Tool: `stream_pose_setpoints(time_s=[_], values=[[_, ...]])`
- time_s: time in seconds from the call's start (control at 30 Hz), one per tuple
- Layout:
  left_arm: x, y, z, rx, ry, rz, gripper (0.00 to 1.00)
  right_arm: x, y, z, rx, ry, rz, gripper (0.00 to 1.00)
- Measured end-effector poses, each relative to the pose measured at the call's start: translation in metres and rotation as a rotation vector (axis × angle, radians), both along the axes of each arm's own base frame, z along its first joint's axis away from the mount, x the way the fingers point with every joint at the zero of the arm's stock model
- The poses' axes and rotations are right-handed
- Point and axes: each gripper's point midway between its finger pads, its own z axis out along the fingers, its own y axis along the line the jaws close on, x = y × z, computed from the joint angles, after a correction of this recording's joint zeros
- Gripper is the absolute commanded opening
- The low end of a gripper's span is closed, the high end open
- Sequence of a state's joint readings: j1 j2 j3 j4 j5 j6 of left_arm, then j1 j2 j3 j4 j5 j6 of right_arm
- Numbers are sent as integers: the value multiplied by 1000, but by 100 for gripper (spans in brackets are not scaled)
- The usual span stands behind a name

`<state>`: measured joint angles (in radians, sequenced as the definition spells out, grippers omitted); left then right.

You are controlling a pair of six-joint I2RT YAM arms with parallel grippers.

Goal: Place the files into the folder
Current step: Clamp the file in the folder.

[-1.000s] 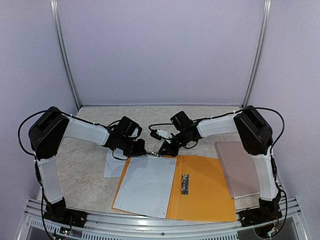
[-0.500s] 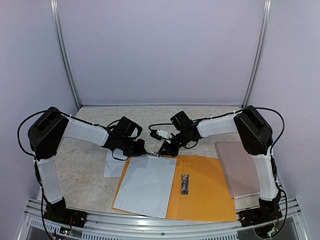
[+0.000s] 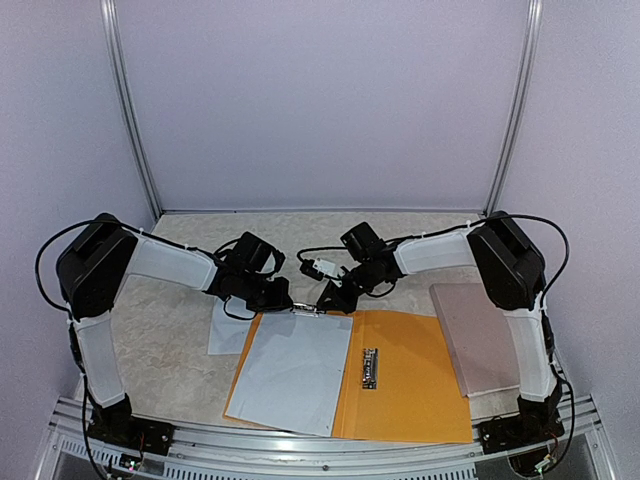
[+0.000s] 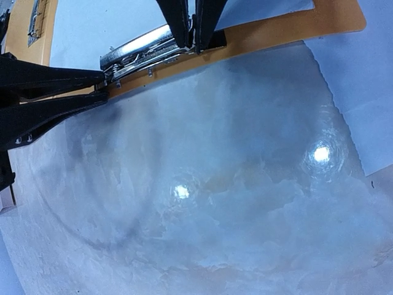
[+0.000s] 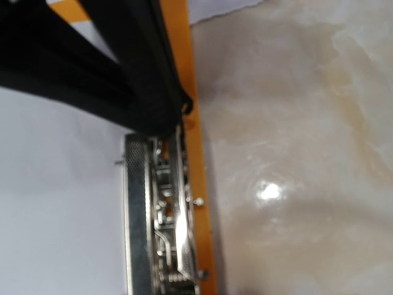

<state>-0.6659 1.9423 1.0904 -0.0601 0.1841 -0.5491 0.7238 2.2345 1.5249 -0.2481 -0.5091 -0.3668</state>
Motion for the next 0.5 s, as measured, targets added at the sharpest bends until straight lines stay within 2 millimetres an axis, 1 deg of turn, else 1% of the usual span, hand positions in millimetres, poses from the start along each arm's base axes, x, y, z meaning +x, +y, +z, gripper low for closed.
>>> stream_pose_setpoints(time_s=[0.13,0.3,0.5], values=[[0,-1,3,-4,-6,-1,4,0,0,0,-2,0,2,7],[4,-7,17,-25,-38,-10,4,-1,-1,-1,-3,4,3,7],[3,-7,18,-20,-45,-12,1,-1,-1,-1,-4,5,5,7]])
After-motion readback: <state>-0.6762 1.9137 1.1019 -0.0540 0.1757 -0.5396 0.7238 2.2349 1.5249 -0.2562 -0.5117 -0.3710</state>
